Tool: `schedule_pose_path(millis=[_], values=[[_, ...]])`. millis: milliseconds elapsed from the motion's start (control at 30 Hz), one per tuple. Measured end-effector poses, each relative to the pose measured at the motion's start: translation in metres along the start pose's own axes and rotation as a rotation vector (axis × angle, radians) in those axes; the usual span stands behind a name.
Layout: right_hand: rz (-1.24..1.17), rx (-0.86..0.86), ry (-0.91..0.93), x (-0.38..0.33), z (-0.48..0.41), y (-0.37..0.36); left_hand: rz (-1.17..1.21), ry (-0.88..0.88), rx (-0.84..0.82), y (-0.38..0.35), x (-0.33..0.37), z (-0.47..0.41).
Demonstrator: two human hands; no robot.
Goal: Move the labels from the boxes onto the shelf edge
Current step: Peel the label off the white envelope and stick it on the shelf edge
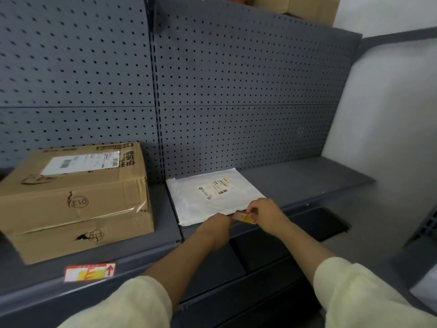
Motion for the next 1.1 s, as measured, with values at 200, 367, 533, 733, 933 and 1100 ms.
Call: schedule_pose_path(millis=[200, 367, 533, 733, 933, 1100], values=[[-0.01, 0.008, 0.05, -0.008, -0.008, 0.001, 0.011, 0.008, 0.001, 0.0, 0.001, 0.002], [0.009, -0.031, 0.051, -0.01, -0.012, -0.009, 0.067, -0.023, -0.043, -0.001, 0.0, 0.001], [0.117, -0.091, 0.067, -0.018, -0.011, -0.03, 0.081, -0.065, -0.054, -0.002, 0.002, 0.004], [0.176, -0.039, 0.101, -0.026, -0.005, -0.037, 0.03, -0.08, -0.079, -0.002, -0.001, 0.011], [0.073, -0.034, 0.046, -0.023, -0.001, -0.042, -0.06, -0.109, -0.109, 0.005, -0.003, 0.017], [0.063, -0.058, 0.064, -0.028, -0.002, -0.045, -0.071, -0.067, -0.03, 0.032, -0.015, 0.019]])
Point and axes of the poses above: each hand's wrist, its own z-axis away from the middle knuckle, its own y-axis out of the back of the hand, x = y × z, the point moved 10 cm from there along -z, towards the middle knuckle, and after that the axes turned 6 degrees about -x, right-handed, at the moved point
